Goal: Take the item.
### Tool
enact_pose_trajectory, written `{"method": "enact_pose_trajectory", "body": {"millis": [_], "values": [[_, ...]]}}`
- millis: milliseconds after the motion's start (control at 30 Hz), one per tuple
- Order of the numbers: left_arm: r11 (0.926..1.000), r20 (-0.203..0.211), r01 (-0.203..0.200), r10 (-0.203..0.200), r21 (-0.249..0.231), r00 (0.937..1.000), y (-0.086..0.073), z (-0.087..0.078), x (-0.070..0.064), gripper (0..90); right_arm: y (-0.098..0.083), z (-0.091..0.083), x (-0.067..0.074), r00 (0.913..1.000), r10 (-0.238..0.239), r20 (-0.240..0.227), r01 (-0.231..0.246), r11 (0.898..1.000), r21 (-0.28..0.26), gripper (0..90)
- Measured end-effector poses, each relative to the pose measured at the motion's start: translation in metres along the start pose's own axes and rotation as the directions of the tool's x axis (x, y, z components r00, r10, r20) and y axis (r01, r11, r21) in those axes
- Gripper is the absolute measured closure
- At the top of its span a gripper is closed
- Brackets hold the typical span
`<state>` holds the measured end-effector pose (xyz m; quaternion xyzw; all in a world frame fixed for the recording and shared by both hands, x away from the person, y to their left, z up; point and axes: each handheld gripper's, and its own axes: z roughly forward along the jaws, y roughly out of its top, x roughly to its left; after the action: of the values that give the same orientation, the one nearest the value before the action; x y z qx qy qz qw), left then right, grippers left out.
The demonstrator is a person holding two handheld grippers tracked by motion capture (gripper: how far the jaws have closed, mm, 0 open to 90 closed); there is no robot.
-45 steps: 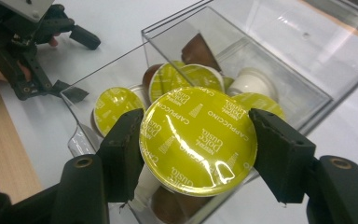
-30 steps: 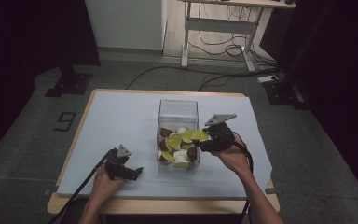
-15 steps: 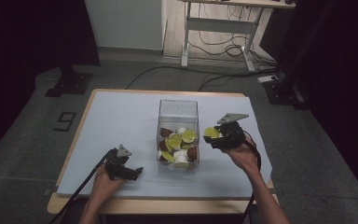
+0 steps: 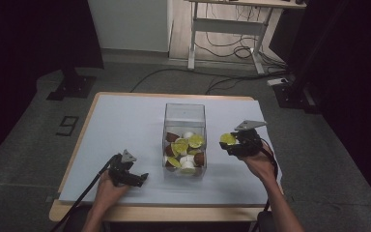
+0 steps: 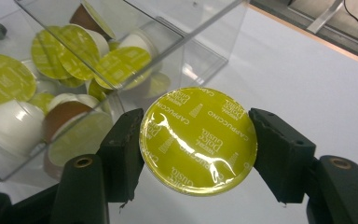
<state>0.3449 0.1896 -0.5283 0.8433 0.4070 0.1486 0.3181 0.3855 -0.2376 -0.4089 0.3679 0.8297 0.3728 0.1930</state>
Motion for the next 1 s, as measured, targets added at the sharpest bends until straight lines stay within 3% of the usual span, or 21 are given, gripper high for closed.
{"method": "enact_pose_trajectory", "body": {"millis": [333, 533, 1000], "values": [[1.0, 0.0, -0.001, 0.001, 0.0, 1.0, 0.0, 0.0, 0.0, 0.0, -0.019, -0.005, -0.01, 0.9995, 0.017, 0.027, -0.017, 1.0, 0.015, 38.0], [1.0, 0.0, 0.001, -0.001, -0.001, 1.0, 0.0, 0.0, 0.0, 0.0, -0.036, -0.008, -0.018, 0.998, 0.051, 0.037, -0.051, 0.999, 0.012, 38.1], [1.0, 0.0, 0.0, 0.0, -0.002, 1.0, 0.0, 0.0, 0.0, 0.0, -0.062, -0.008, -0.018, 0.9966, 0.068, 0.046, -0.069, 0.997, 0.022, 38.0]]}}
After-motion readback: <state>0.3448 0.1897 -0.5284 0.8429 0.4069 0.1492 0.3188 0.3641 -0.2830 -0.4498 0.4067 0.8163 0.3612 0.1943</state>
